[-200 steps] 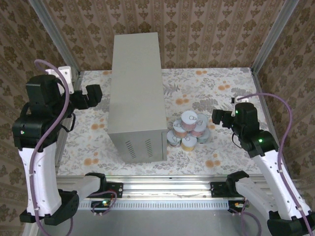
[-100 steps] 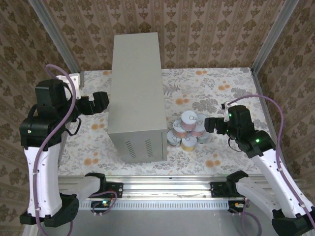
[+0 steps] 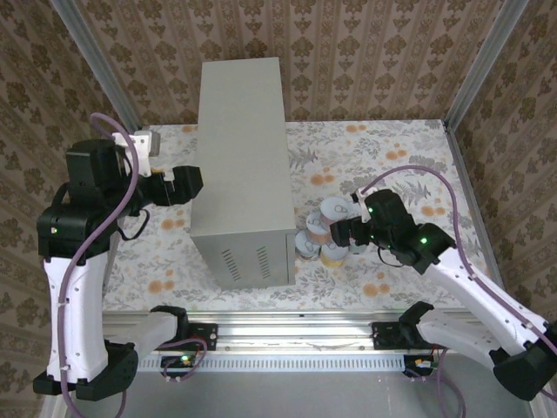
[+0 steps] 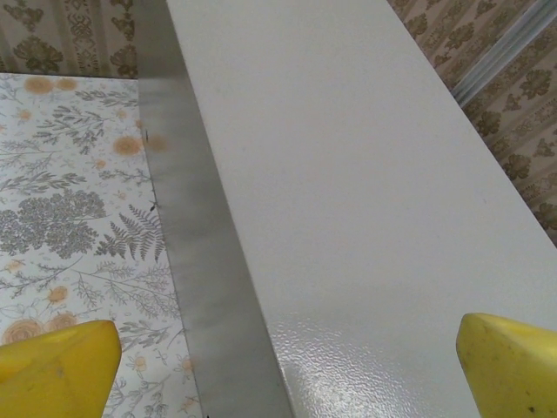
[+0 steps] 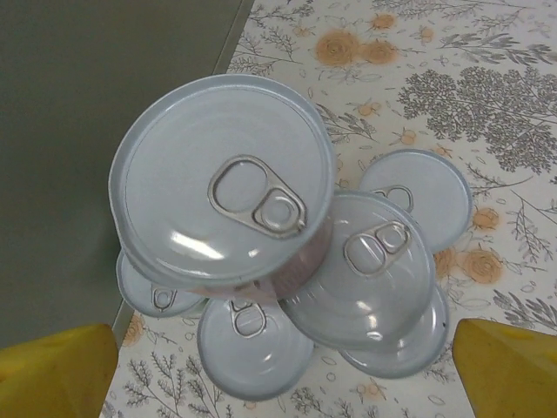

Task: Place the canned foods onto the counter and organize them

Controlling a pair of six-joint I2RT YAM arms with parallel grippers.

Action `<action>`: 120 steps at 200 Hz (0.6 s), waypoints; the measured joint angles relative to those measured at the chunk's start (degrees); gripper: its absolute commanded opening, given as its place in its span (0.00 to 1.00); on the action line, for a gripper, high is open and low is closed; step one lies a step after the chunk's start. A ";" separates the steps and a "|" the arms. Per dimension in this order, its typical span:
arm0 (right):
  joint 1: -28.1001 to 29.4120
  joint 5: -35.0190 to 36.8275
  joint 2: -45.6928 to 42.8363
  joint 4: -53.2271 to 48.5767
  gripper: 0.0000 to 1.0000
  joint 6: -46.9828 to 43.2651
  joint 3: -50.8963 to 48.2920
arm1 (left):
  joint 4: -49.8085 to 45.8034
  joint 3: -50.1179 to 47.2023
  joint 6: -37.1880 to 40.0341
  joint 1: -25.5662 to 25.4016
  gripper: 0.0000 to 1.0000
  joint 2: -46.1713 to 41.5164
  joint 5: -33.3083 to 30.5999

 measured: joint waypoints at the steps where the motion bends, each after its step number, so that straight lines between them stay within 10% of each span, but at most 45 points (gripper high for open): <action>1: 0.04 0.07 0.11 0.09 1.00 0.02 0.00 | -0.02 0.00 0.04 -0.04 1.00 0.00 0.07; 120: 1.40 2.91 10.01 9.99 1.00 1.55 0.02 | -2.80 3.08 2.97 -2.54 1.00 1.03 3.74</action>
